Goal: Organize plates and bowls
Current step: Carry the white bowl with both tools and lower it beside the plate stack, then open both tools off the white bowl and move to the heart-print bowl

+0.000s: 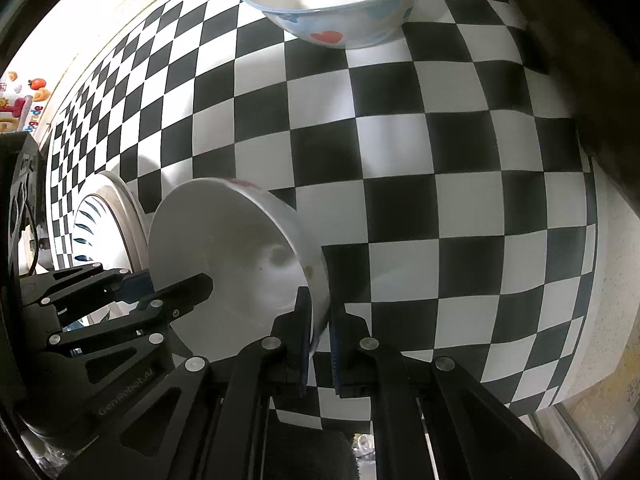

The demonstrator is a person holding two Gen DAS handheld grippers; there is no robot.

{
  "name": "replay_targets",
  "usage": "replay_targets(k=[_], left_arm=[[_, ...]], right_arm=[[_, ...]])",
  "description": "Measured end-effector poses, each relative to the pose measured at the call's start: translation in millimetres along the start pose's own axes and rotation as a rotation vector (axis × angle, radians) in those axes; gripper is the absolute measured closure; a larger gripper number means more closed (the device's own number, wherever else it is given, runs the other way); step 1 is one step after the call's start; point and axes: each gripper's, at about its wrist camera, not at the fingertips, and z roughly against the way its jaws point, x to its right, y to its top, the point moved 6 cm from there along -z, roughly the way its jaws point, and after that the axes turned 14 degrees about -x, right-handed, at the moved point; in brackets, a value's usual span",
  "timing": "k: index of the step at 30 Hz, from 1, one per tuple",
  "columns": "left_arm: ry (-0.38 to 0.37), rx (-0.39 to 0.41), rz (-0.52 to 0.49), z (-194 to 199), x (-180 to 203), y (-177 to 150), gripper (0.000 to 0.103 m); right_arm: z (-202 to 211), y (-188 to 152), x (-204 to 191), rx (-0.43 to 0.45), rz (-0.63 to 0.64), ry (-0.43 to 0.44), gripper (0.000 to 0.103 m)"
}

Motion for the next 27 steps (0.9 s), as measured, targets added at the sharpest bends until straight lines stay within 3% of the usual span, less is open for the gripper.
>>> replay_targets(k=[5,9,14,18,21,27], left_arm=[[-0.004,-0.003,0.005,4,-2,-2,0.083],[0.034,0.055,0.016,27,-9,-12,0.083],[0.012,0.169,0.058,75,-19,-12,0.083],[-0.028,0.217,0.075,104,-20,17,0.080],[-0.083,0.222,0.092,120,-19,49,0.080],[-0.144,0.186,0.102,122,-9,108,0.080]], right_arm=[[-1,1,4,-0.017,-0.006,0.011,0.093],[5,1,8,-0.049,-0.028,0.013,0.091],[57,7,11,0.057,-0.013,-0.028,0.090],[100,33,15,0.150,-0.014,-0.085,0.082],[125,72,16,0.187,-0.006,-0.188,0.080],[142,145,13,0.144,0.057,-0.366,0.080]])
